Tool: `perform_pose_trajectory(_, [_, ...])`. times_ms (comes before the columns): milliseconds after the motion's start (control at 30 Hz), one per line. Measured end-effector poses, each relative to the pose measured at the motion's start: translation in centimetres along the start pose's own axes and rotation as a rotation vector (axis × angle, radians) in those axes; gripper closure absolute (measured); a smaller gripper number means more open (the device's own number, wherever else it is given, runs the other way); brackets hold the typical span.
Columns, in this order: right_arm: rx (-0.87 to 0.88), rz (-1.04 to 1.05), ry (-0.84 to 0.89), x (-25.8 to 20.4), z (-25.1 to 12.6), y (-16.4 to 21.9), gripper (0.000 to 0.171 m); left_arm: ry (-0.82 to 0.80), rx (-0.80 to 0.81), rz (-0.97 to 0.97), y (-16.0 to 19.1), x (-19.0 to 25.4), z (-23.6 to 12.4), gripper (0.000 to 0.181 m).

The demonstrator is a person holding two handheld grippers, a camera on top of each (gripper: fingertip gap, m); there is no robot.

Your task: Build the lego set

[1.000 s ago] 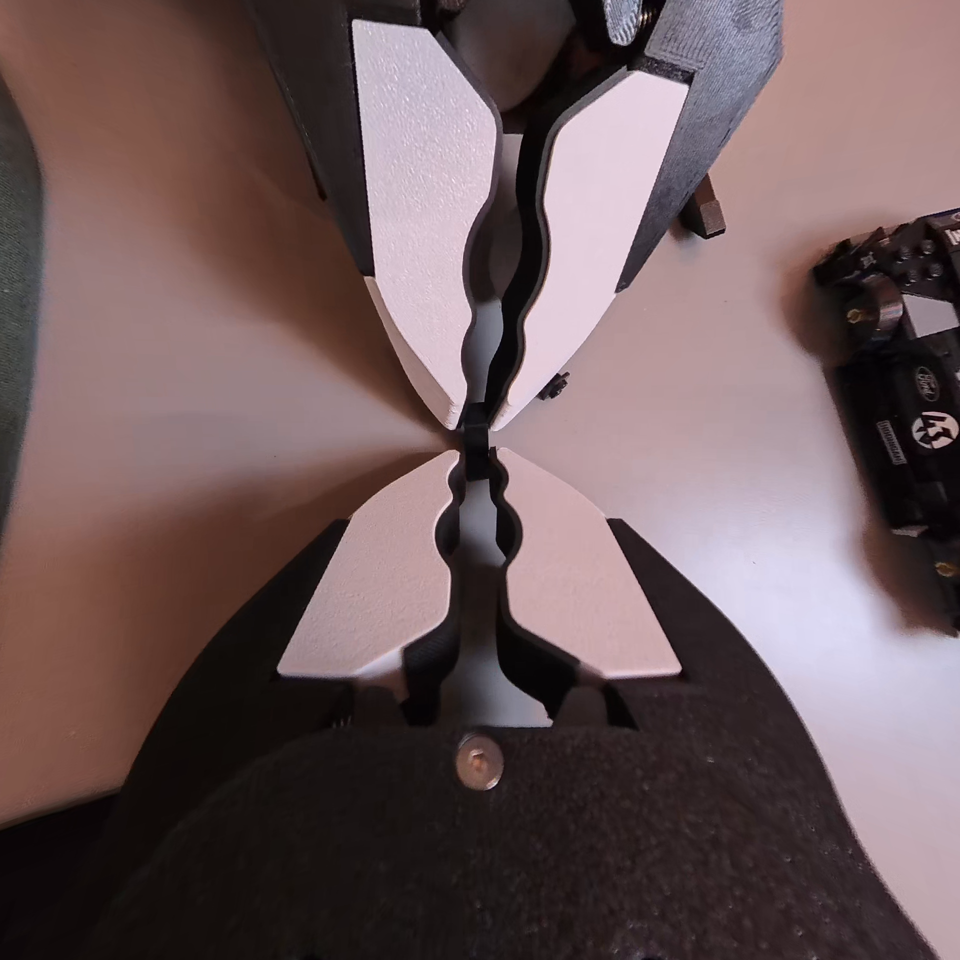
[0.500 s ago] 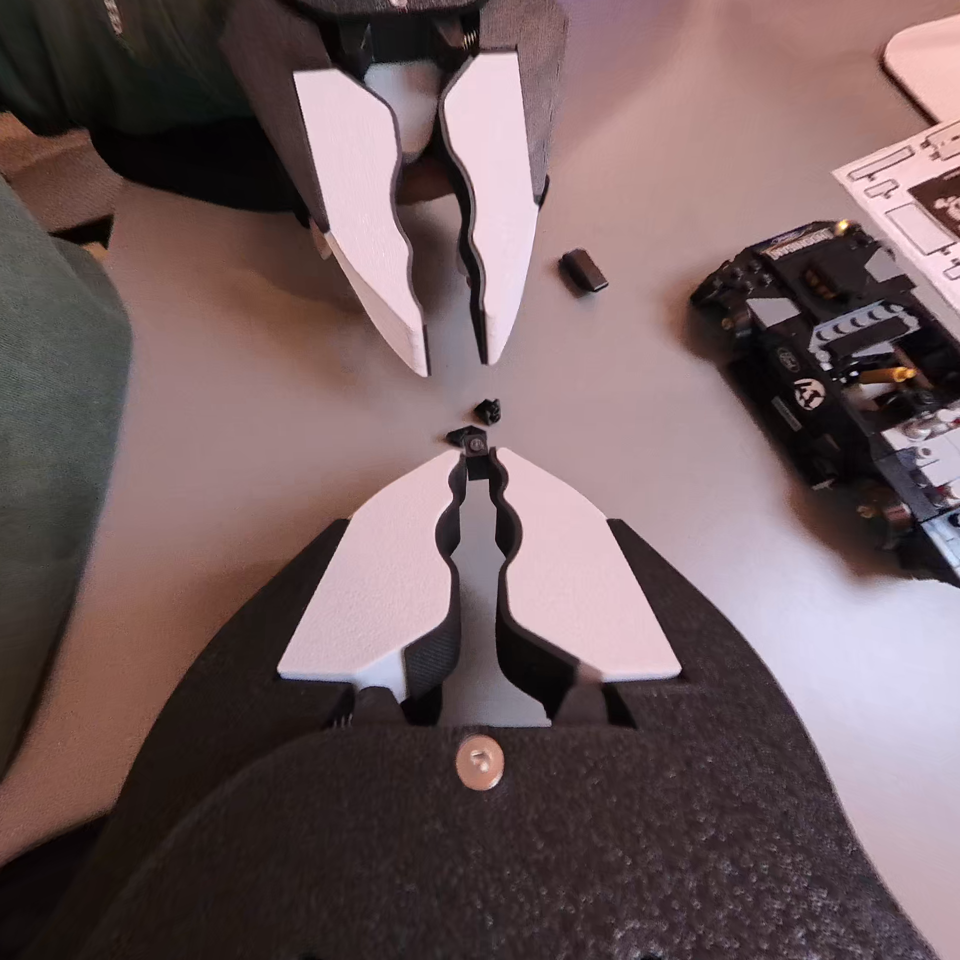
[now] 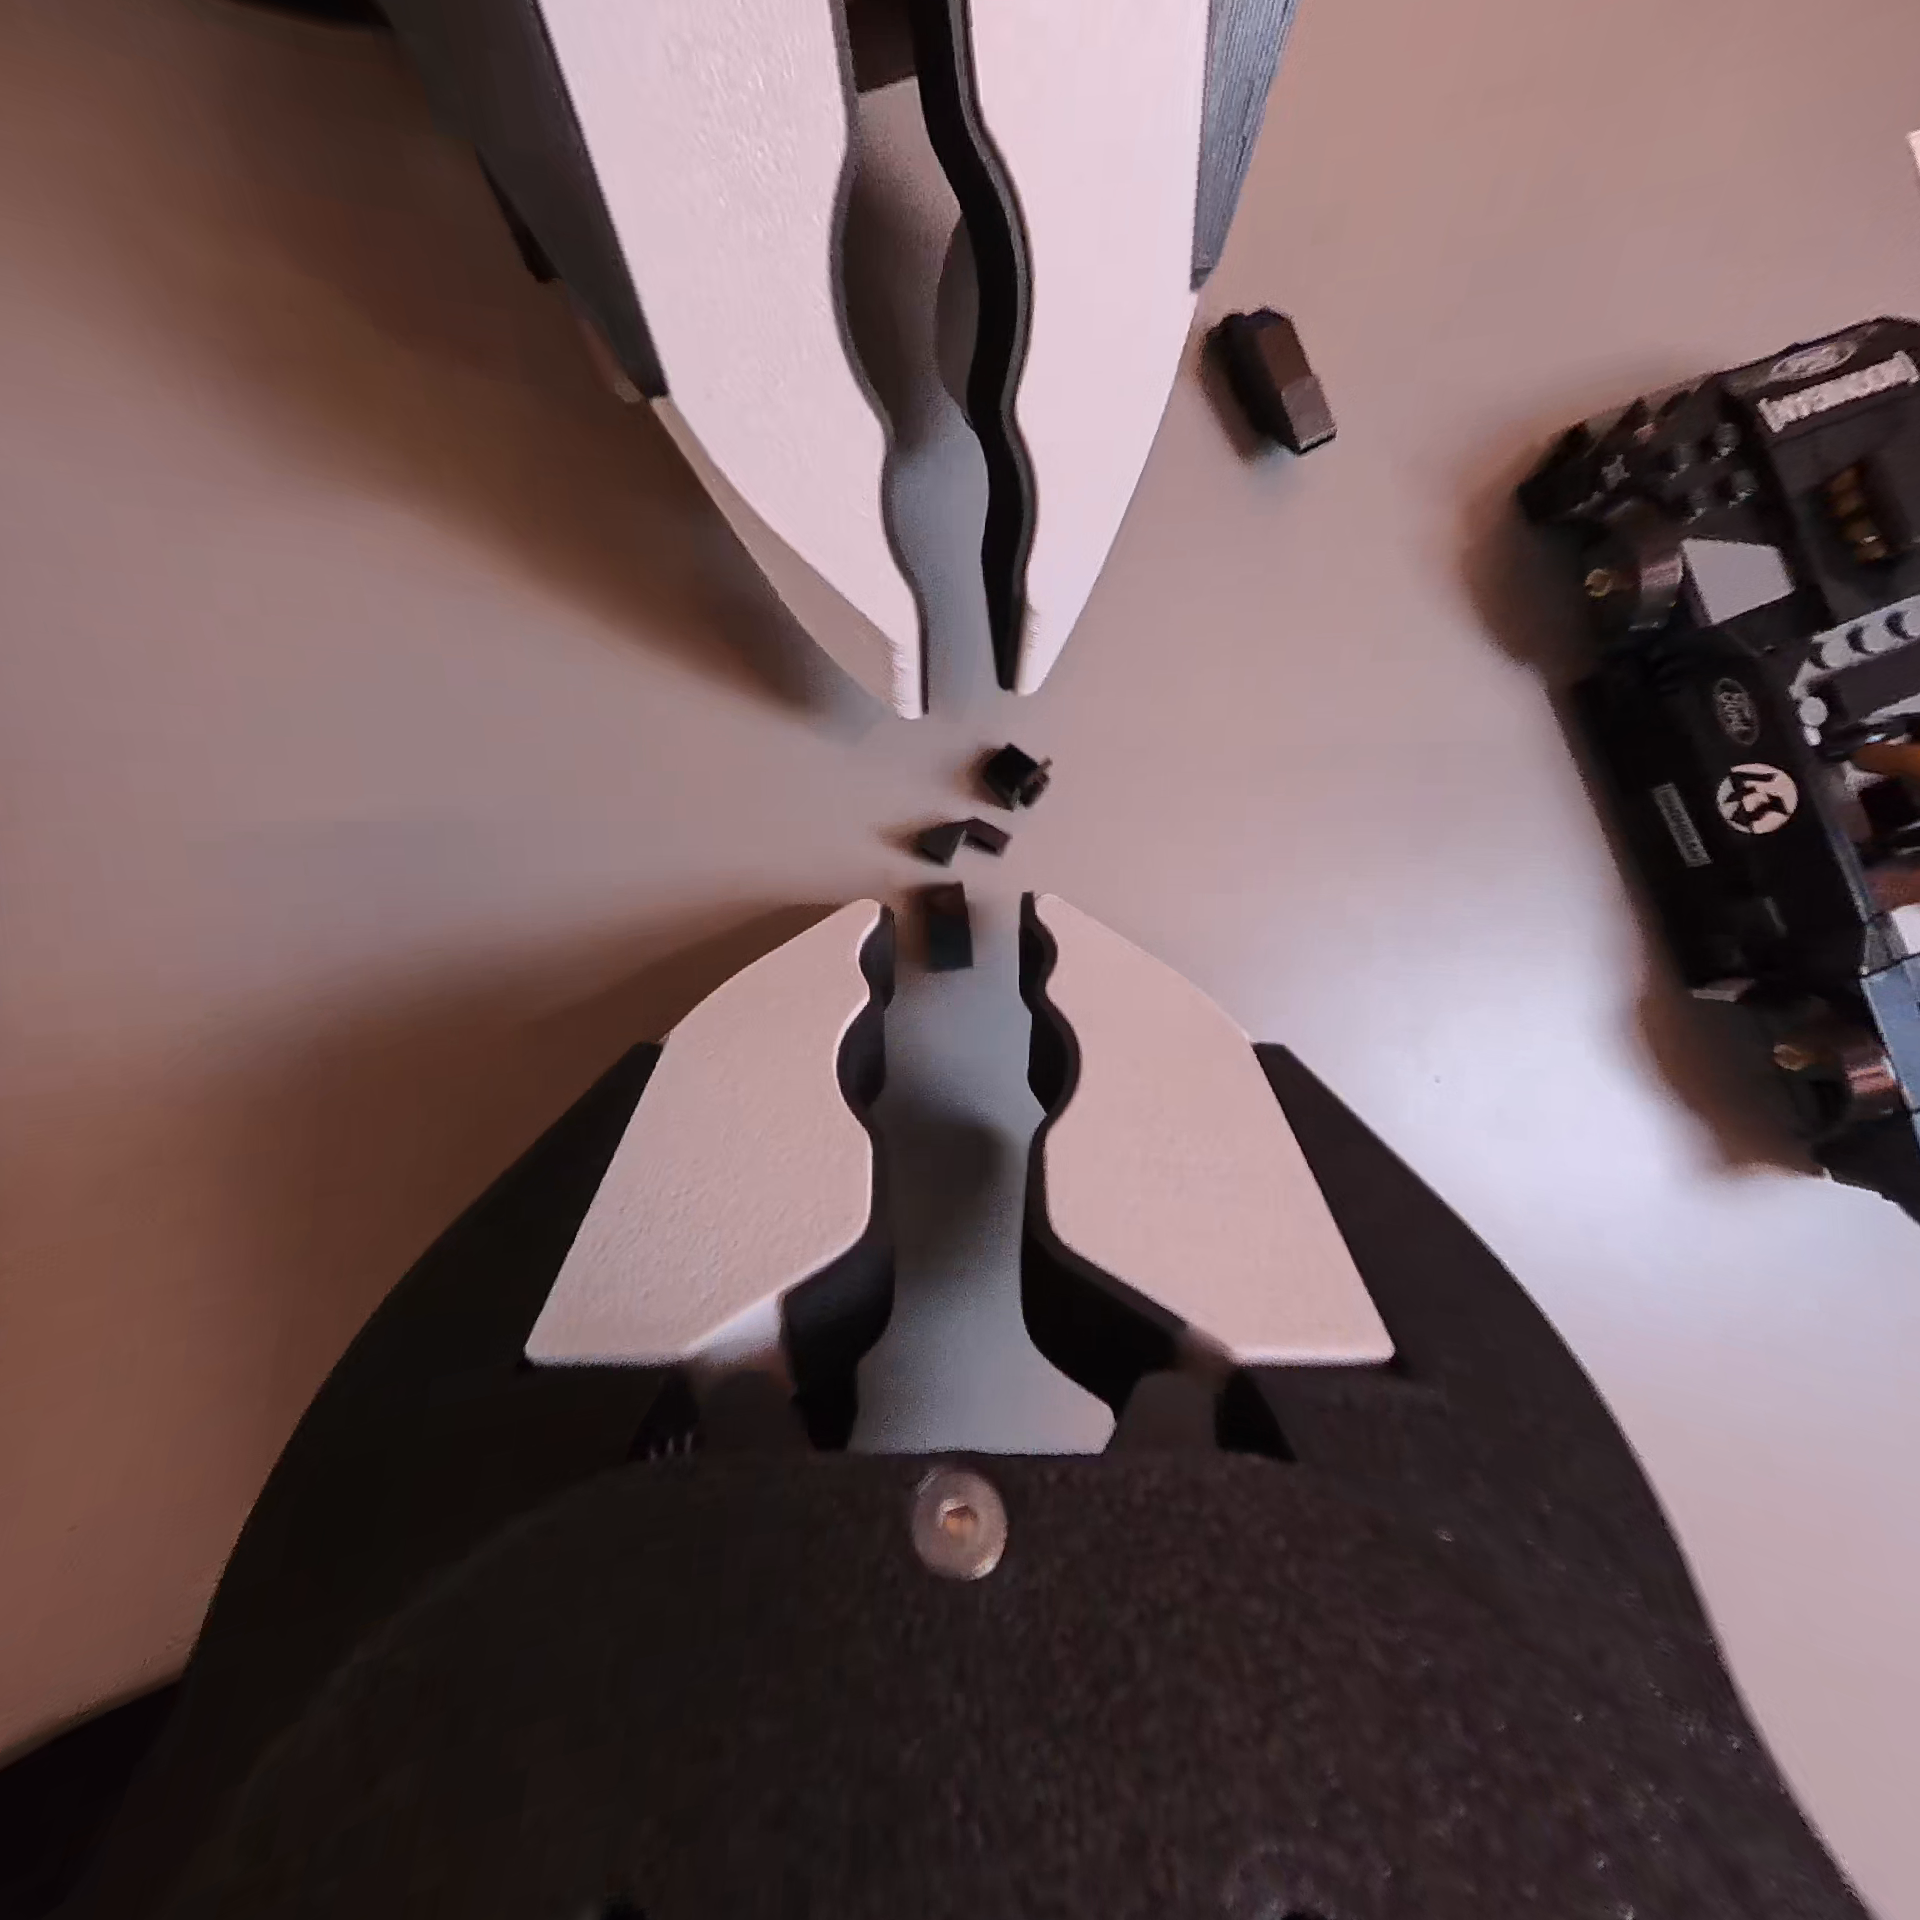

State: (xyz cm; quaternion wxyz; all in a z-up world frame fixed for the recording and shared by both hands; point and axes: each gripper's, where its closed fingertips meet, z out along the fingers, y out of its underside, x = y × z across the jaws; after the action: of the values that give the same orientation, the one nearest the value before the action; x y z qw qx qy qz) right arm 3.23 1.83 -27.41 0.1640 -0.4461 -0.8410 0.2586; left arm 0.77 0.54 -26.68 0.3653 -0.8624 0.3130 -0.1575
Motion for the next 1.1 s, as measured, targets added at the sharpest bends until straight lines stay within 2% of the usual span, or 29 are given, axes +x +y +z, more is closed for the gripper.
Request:
perform_pose_trajectory(167, [-0.065,0.093,0.024,-0.3,1.1,-0.6,0.150,-0.050,0.057,-0.022,-0.1,-1.0,-1.3,0.169])
perform_pose_trajectory(233, [-0.084,0.111,0.034,-0.1,1.5,-0.4,0.161,-0.063,0.077,-0.023,-0.1,-1.2,-1.8,0.170])
perform_pose_trajectory(333, [-0.012,0.114,0.021,0.2,0.8,-1.2,0.163,-0.048,0.117,-0.001,-0.4,-0.9,-2.3,0.169])
perform_pose_trajectory(400, [0.162,0.140,-0.089,-0.6,-0.7,-3.2,0.163,-0.019,0.153,0.040,-0.8,-0.3,-2.7,0.164])
perform_pose_trajectory(533, [0.653,0.228,-0.499,-3.8,-6.6,-8.0,0.163,0.102,0.370,0.143,-3.9,2.5,-4.6,0.154])
perform_pose_trajectory(667, [0.801,0.298,-0.736,-4.8,-8.4,-9.1,0.163,0.176,0.581,0.192,-6.8,4.7,-7.1,0.158])
perform_pose_trajectory(767, [0.819,0.315,-0.819,-5.2,-8.4,-9.5,0.163,0.217,0.636,0.202,-7.5,5.6,-7.9,0.162])
perform_pose_trajectory(967, [0.824,0.333,-0.853,-5.2,-8.5,-9.4,0.163,0.216,0.622,0.219,-7.5,5.9,-7.8,0.168])
perform_pose_trajectory(1100, [0.802,0.345,-0.698,-3.5,-7.7,-8.9,0.162,0.148,0.579,0.169,-7.0,4.3,-7.3,0.169])
